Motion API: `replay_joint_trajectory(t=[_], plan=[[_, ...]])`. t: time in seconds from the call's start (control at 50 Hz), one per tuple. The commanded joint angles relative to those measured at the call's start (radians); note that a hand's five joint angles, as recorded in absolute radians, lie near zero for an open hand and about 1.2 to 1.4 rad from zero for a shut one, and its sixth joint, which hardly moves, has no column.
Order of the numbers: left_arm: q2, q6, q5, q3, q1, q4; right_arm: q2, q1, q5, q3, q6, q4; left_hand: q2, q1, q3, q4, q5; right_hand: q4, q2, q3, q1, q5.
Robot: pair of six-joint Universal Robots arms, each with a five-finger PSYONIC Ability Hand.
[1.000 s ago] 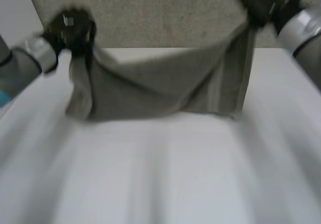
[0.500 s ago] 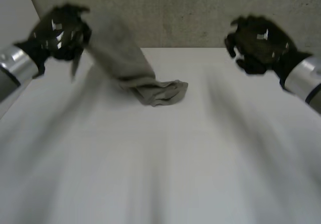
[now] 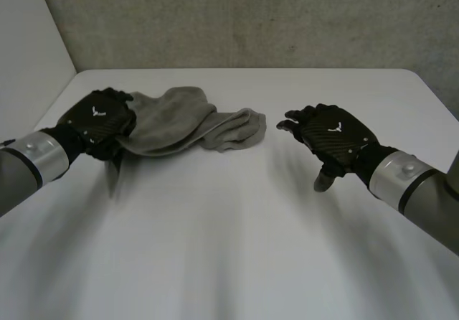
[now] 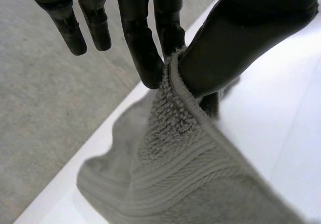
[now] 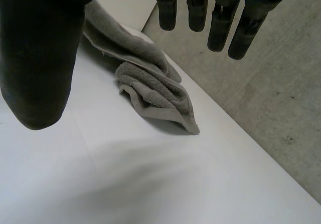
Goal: Fold the towel.
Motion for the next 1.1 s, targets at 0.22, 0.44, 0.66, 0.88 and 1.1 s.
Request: replay_joint_trajectory(t=[0.22,0.44,0.66,0.88,1.1], plan=[[0.374,-0.158,-0.057,-0.132,-0.114,-0.096,0.092,0.129,0.084,-0.077,0.086,-0.076,0.058,0.147,-0.049,-0.055,0.084,-0.070,-0.073,-0.052,-0.060,-0.060],[0.575,-0.252,-0.048,-0.192,-0.094,-0.102,0.181,0.208,0.121,-0.155,0.152,-0.108,0.058,0.147,-0.049,-0.055,0.084,-0.070,-0.073,-0.052,-0.060,-0.060],[0.299,-0.173,-0.048,-0.246,-0.086,-0.151,0.181,0.225,0.130,-0.157,0.146,-0.109,-1.102,-1.013,-0.049,-0.055,-1.076,-0.070,-0.073,-0.052,-0.060,-0.060],[0.225,-0.100,-0.052,-0.186,-0.088,-0.196,0.203,0.222,0.136,-0.178,0.113,-0.134,-1.104,-1.016,-0.049,-0.055,-1.079,-0.070,-0.073,-0.052,-0.060,-0.060],[0.241,-0.101,-0.054,-0.160,-0.077,-0.196,0.266,0.245,0.182,-0.232,-0.064,-0.275,-1.102,-1.013,-0.049,-0.055,-1.076,-0.070,-0.073,-0.052,-0.060,-0.060]])
